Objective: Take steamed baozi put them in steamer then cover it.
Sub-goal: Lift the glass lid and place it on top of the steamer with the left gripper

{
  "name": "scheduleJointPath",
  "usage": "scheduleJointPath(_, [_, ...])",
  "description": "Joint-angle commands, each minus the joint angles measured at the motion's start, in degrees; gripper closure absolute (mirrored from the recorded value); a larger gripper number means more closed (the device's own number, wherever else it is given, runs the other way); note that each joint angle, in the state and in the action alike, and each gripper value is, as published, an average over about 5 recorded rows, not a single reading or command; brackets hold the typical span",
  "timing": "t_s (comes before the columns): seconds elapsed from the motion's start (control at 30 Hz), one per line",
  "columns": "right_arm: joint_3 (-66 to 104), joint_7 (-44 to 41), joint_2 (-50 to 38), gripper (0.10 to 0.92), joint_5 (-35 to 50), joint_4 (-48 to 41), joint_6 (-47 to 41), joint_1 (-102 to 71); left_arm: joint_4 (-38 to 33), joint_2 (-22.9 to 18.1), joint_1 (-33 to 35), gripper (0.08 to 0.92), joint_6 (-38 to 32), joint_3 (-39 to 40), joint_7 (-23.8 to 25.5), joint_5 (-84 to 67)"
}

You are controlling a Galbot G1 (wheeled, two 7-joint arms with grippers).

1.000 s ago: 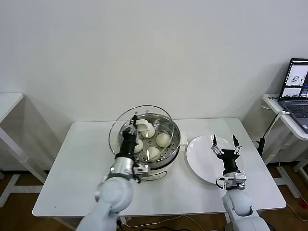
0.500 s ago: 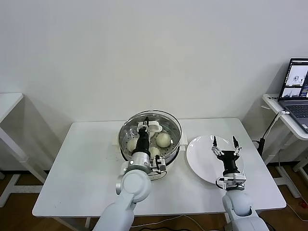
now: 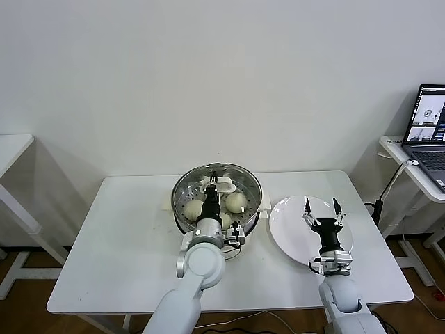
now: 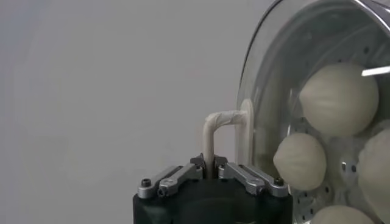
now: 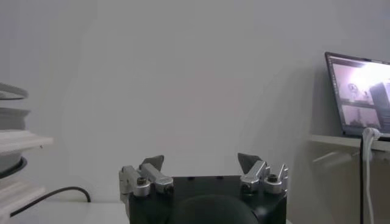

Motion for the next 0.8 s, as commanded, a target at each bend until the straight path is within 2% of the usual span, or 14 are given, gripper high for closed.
scheduleJointPath(0.03, [0.0,-0.1,0.0,0.203,-0.1,-0.1,0.0,0.0,1.7,-0.6,-0.6,0.812,-0.1,-0.1,0.5,2.4])
scheduleJointPath(0.8, [-0.1,-0.1,0.0,0.203,-0.3,-0.3,0.2,0.3,3.4,-1.2,-0.3,0.812,-0.4,-1.0,-1.0,2.9])
